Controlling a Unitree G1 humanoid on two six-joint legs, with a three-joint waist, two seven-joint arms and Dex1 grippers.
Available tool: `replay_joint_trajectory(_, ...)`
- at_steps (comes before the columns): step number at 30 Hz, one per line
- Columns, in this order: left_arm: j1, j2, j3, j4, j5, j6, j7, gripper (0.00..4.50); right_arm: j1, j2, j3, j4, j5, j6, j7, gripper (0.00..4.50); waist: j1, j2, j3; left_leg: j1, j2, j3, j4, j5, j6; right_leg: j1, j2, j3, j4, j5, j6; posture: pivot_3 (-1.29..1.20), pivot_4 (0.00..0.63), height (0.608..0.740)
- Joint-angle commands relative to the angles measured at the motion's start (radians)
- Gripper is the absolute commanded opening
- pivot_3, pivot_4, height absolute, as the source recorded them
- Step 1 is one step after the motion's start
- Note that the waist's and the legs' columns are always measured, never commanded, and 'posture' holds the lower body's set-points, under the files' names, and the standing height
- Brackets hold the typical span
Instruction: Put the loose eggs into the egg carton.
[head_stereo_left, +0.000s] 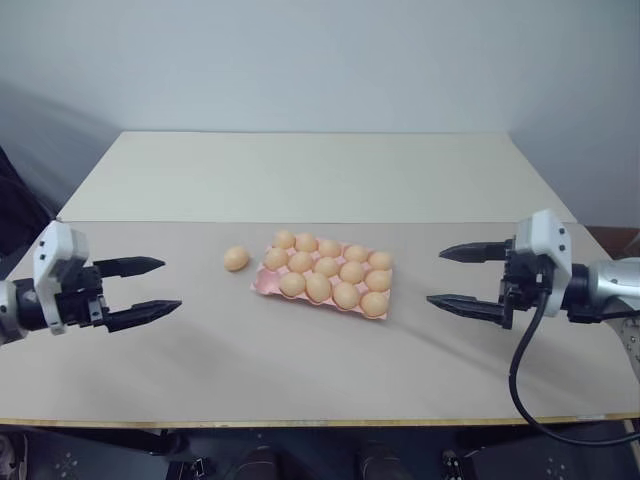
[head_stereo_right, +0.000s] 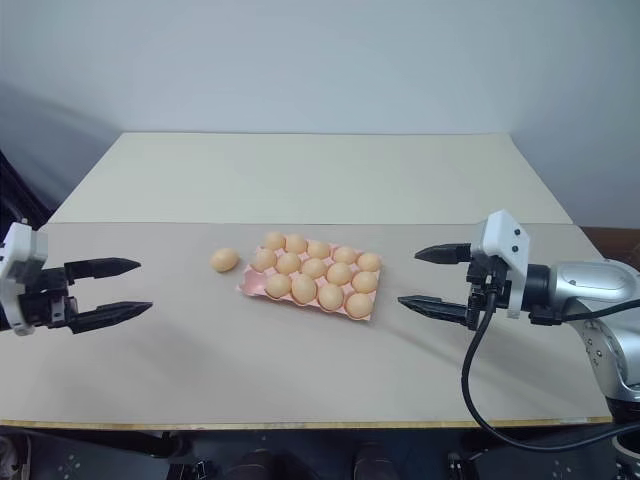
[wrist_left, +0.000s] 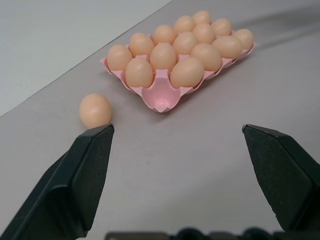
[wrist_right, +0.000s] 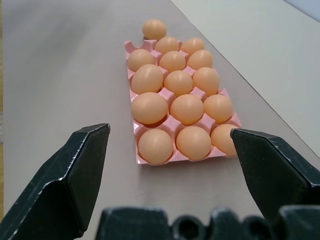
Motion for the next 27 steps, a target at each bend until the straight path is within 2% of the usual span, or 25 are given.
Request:
replay_joint_trajectory(1, -0.082, -0.029, -0.060, 0.059, 0.060, -0.057, 0.070, 4.48, 0.000, -0.018, -0.044, -0.042, 0.019, 0.011, -0.011, 4.50, 0.001, 0.000, 0.000, 0.000, 0.000, 0.000, 0.000, 0.000, 0.000, 0.000, 0.000, 0.000, 0.000, 0.000, 0.000, 0.00, 0.150, 0.740)
replay_joint_trajectory(10, -0.461, -0.274, -0.315, 0.484, 0.316, -0.260, 0.275, 4.48, 0.010, -0.018, -0.060, -0.069, 0.020, 0.012, -0.029, 4.50, 0.021, -0.001, 0.000, -0.001, -0.001, 0.000, 0.001, 0.000, 0.000, 0.000, 0.000, 0.000, 0.000, 0.000, 0.000, 0.00, 0.150, 0.740)
replay_joint_trajectory(15, -0.590, -0.377, -0.366, 0.721, 0.380, -0.372, 0.299, 4.48, 0.030, -0.018, -0.078, -0.094, 0.024, 0.016, -0.042, 4.50, 0.021, -0.001, -0.001, -0.003, -0.002, -0.001, 0.001, 0.000, 0.000, -0.001, -0.001, 0.000, -0.001, 0.000, 0.000, 0.00, 0.150, 0.740)
replay_joint_trajectory(21, -0.671, -0.444, -0.398, 0.953, 0.453, -0.485, 0.342, 4.48, 0.053, -0.021, -0.098, -0.121, 0.036, 0.021, -0.053, 4.50, 0.018, -0.001, -0.001, -0.003, -0.002, -0.001, 0.002, 0.000, 0.000, -0.001, 0.000, 0.000, 0.000, 0.001, 0.000, 0.00, 0.150, 0.740)
replay_joint_trajectory(25, -0.695, -0.461, -0.410, 1.039, 0.493, -0.524, 0.373, 4.48, 0.066, -0.025, -0.118, -0.137, 0.050, 0.027, -0.053, 4.50, 0.019, -0.001, -0.001, -0.003, -0.002, -0.001, 0.002, 0.000, 0.001, -0.001, 0.000, 0.000, 0.000, 0.001, 0.001, 0.00, 0.150, 0.740)
replay_joint_trajectory(27, -0.700, -0.465, -0.412, 1.064, 0.503, -0.534, 0.379, 4.08, 0.069, -0.027, -0.123, -0.139, 0.055, 0.027, -0.052, 4.50, 0.021, -0.001, -0.001, -0.003, -0.003, -0.001, 0.002, 0.000, 0.000, -0.001, -0.001, 0.000, 0.000, 0.001, 0.001, 0.00, 0.150, 0.740)
